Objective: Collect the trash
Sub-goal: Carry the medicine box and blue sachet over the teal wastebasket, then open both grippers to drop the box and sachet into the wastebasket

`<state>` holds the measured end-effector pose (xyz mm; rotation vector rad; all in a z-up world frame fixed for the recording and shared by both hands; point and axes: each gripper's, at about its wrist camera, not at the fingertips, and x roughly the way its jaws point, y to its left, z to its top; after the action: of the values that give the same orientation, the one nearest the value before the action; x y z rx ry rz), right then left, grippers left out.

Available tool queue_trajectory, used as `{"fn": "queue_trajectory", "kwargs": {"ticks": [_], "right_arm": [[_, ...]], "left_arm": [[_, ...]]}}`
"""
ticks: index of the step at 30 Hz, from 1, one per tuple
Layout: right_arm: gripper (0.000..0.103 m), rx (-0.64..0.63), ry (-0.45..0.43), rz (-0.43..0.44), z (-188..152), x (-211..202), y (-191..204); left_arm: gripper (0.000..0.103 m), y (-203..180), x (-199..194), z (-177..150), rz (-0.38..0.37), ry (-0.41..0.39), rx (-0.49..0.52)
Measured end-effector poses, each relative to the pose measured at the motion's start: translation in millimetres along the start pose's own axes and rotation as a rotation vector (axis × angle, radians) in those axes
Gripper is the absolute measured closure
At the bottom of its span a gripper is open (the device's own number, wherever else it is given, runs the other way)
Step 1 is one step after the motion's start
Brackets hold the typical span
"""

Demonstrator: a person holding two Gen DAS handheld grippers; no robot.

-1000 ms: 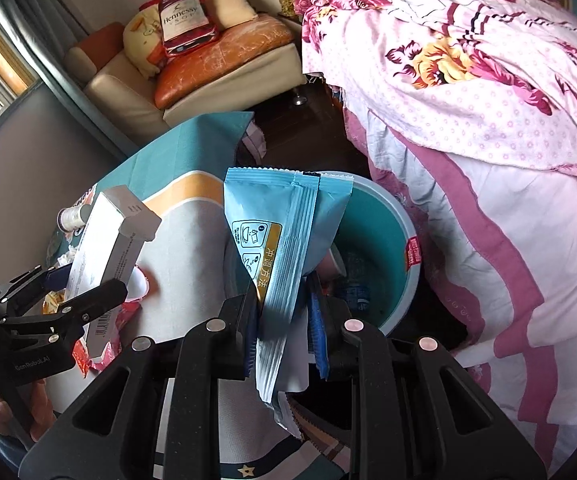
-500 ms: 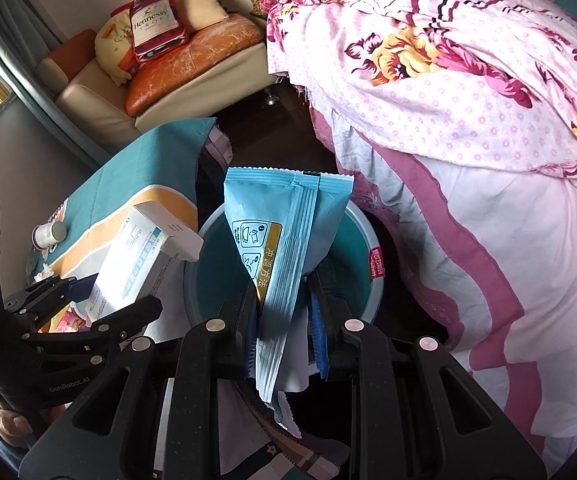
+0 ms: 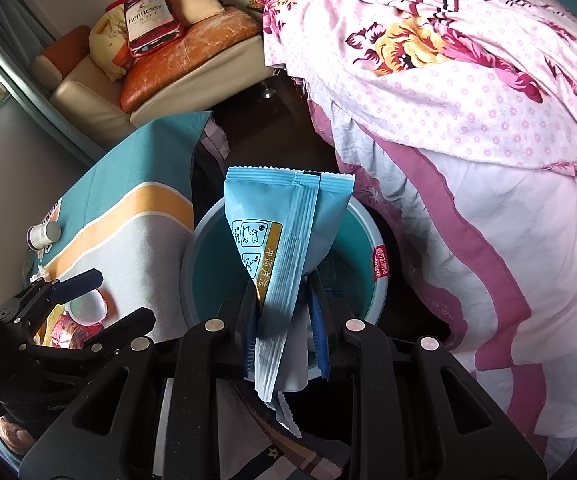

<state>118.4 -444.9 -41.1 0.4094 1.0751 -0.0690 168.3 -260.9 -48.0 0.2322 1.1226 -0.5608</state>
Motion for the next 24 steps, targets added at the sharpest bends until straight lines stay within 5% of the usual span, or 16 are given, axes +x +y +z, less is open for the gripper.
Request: {"fn": "queue_trajectory", "kwargs": {"ticks": [16, 24], "right_arm": [[0.074, -0.015, 0.042, -0.017, -3, 14, 20], [0.044, -0.012, 0.035, -0.023, -3, 8, 34]], "left_arm": [[0.011, 30, -26, -19, -0.023, -0.032, -0.067], [0.011, 50, -38, -27, -0.032, -0.049, -0.11]]}}
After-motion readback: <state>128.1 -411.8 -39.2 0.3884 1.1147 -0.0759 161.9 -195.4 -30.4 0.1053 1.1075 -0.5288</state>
